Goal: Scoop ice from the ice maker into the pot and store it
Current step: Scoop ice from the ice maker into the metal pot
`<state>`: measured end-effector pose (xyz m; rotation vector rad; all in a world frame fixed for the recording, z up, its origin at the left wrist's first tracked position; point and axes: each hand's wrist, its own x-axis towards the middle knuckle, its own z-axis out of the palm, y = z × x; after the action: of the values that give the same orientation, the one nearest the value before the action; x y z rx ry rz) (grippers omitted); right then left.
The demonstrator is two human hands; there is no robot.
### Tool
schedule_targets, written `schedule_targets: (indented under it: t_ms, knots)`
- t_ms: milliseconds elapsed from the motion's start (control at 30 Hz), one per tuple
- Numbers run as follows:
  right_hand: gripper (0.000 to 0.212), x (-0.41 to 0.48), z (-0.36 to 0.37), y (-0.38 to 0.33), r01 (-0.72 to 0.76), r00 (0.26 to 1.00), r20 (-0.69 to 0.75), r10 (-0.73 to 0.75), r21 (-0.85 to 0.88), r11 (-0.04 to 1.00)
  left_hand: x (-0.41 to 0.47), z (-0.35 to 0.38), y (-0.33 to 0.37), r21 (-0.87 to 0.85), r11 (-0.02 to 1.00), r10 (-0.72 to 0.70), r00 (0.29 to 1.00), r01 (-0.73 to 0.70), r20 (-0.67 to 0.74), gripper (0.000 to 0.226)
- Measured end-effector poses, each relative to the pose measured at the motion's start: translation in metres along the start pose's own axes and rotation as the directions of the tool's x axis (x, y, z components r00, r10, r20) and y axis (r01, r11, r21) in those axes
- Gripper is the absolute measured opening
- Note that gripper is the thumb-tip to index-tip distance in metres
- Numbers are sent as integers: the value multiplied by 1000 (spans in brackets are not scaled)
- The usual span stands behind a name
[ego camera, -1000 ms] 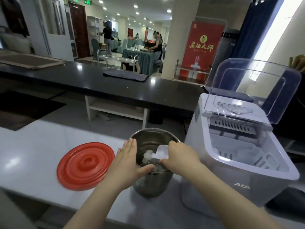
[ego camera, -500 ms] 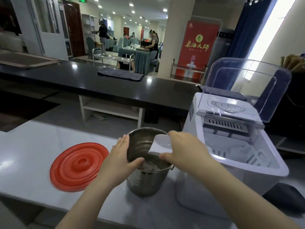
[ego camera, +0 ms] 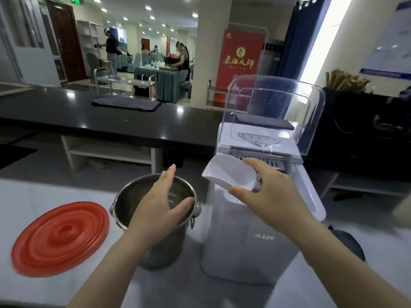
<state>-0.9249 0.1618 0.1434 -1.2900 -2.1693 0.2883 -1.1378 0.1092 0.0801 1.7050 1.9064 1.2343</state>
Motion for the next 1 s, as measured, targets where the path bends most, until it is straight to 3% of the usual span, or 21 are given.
schedule_targets:
  t_ms: [267,433,500,667,800,1000]
  knots:
    - [71,10,-33,73,-81,990,107,88,-69,994,14,41,34,-41,999,32,995,-28,95,71]
    - [75,25,-48,103,-17,966,245,85,-267,963,32,64,57,-41,995,99,982,-93,160,69]
    - [77,30,-49,111,30,954,292,60,-292,956,36,72,58,-23,995,103,976,-101,193,77]
    - [75,40,-45,113,168,919,394,5,-403,900,42,77,49,36,996,66,967,-77,245,123]
    - [62,45,-25,109,255,872,490,-16,-425,869,43,76,50,65,996,40,963,-59,265,132]
    - [59,51,2,107,185,869,494,-3,-319,929,46,74,50,67,996,30,947,-54,319,144]
